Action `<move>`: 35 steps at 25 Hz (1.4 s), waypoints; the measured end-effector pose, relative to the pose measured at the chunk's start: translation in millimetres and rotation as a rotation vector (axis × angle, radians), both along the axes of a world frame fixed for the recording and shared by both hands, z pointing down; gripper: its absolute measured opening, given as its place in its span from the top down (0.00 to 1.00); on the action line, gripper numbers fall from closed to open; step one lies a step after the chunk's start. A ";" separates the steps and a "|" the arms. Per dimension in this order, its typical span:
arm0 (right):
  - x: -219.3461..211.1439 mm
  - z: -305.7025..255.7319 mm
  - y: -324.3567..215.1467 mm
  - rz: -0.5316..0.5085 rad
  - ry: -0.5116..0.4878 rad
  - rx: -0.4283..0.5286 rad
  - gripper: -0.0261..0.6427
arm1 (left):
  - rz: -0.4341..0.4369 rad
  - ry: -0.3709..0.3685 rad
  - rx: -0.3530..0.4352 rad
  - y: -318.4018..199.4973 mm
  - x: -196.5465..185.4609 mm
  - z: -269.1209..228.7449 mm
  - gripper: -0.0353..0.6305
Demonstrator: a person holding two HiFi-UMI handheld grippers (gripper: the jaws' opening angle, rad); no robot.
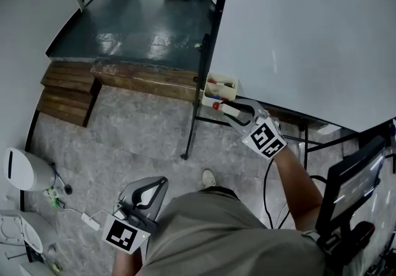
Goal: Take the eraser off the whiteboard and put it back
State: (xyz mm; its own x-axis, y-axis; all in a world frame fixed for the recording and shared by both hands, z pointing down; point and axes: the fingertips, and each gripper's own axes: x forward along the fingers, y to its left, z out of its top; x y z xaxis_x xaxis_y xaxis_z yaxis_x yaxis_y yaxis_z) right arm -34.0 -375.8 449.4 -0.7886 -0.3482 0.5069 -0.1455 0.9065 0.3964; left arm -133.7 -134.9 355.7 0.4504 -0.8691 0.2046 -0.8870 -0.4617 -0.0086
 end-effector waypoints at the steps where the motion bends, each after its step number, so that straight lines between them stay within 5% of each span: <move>1: 0.4 -2.0 5.8 0.002 0.000 0.004 0.73 | 0.005 0.000 0.002 4.3 -0.9 0.1 0.94; 35: -13.0 -100.8 225.6 0.019 -0.052 0.166 0.73 | 0.097 0.033 0.041 149.6 -27.8 8.3 0.94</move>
